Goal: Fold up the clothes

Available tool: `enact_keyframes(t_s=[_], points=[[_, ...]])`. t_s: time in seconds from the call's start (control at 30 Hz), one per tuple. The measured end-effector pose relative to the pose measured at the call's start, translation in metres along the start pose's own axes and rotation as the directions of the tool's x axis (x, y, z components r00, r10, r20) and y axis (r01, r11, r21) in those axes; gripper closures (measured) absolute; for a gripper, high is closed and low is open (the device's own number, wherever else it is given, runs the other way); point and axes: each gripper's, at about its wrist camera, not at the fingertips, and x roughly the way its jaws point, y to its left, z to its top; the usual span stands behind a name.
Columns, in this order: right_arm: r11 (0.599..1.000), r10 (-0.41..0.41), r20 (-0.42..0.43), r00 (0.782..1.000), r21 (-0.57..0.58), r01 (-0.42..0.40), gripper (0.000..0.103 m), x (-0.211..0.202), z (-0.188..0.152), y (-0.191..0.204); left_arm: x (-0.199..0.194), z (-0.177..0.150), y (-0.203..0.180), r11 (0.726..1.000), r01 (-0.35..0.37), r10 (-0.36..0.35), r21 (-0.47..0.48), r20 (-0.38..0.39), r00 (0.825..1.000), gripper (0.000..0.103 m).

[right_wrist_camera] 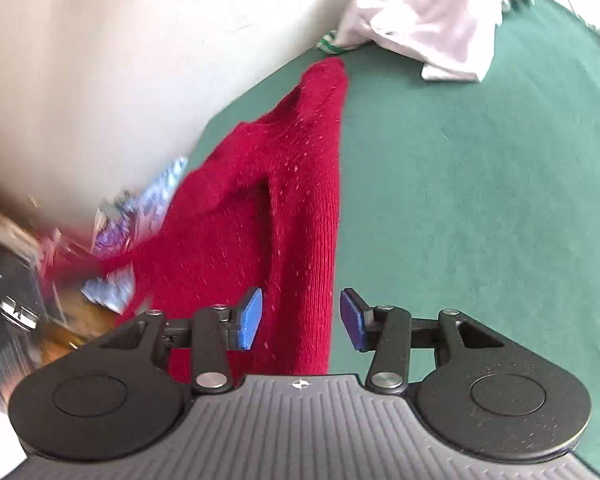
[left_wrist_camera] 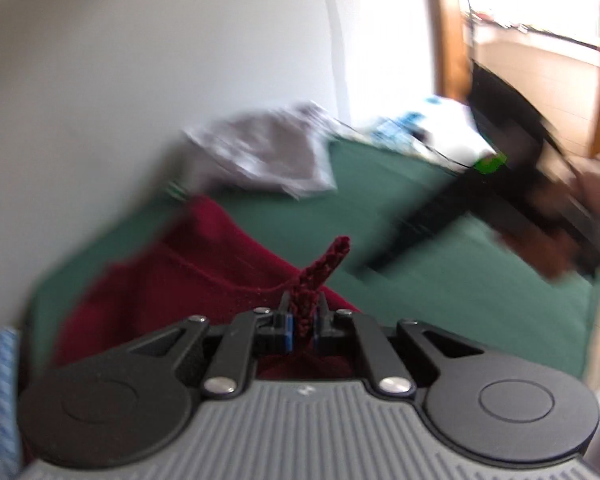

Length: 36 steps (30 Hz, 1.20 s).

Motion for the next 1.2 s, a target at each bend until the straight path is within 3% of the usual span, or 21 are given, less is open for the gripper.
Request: enact_keyframes(t_s=[0.17, 0.43, 0.5, 0.53, 0.57, 0.67, 0.73, 0.83, 0.9, 0.97, 1.1, 1.2], points=[[0.995, 0.082, -0.042, 0.996, 0.059, -0.080, 0.050, 0.022, 0.001, 0.001, 0.004, -0.034, -0.031, 0.996, 0.063, -0.068, -0.060, -0.078, 0.995, 0.098], [0.993, 0.120, -0.170, 0.978, 0.030, -0.117, 0.048, 0.045, -0.015, 0.015, -0.008, -0.037, -0.022, 0.989, 0.028, -0.038, -0.144, -0.071, 0.997, 0.099], [0.993, 0.117, -0.190, 0.975, 0.017, -0.116, 0.053, 0.049, -0.017, 0.019, -0.013, -0.035, -0.019, 0.988, 0.021, -0.030, -0.154, -0.061, 0.998, 0.099], [0.993, 0.117, -0.196, 0.974, 0.007, -0.118, 0.070, 0.050, -0.017, 0.021, -0.016, -0.033, -0.019, 0.989, 0.015, -0.023, -0.149, -0.052, 0.998, 0.099], [0.993, 0.117, -0.187, 0.975, -0.005, -0.120, 0.095, 0.047, -0.017, 0.024, -0.020, -0.032, -0.019, 0.989, 0.010, -0.016, -0.144, -0.043, 0.999, 0.099], [0.990, 0.132, -0.146, 0.980, -0.036, -0.138, 0.096, 0.030, -0.014, 0.032, -0.037, -0.024, -0.016, 0.988, 0.013, -0.014, -0.151, -0.009, 1.000, 0.099], [0.985, 0.146, -0.100, 0.984, -0.076, -0.154, 0.102, 0.009, -0.015, 0.039, -0.052, -0.023, -0.016, 0.986, 0.044, -0.041, -0.163, 0.025, 0.999, 0.099], [0.980, 0.090, -0.080, 0.993, -0.170, -0.103, 0.101, -0.011, -0.022, 0.049, -0.057, -0.028, -0.020, 0.978, 0.096, -0.092, -0.186, 0.028, 0.995, 0.097], [0.977, 0.049, -0.081, 0.995, -0.202, -0.065, 0.094, -0.017, -0.032, 0.048, -0.046, -0.037, -0.025, 0.977, 0.096, -0.101, -0.192, -0.017, 0.995, 0.096], [0.981, 0.047, -0.107, 0.993, -0.182, -0.066, 0.071, -0.012, -0.041, 0.044, -0.033, -0.046, -0.030, 0.976, 0.089, -0.105, -0.196, -0.070, 0.992, 0.095], [0.987, 0.067, -0.168, 0.984, -0.133, -0.090, 0.071, 0.000, -0.058, 0.040, -0.021, -0.060, -0.035, 0.978, 0.075, -0.101, -0.197, -0.124, 0.987, 0.094], [0.983, 0.018, -0.206, 0.978, -0.175, -0.055, 0.069, 0.012, -0.070, 0.048, -0.015, -0.067, -0.035, 0.982, 0.040, -0.069, -0.184, -0.152, 0.986, 0.085]])
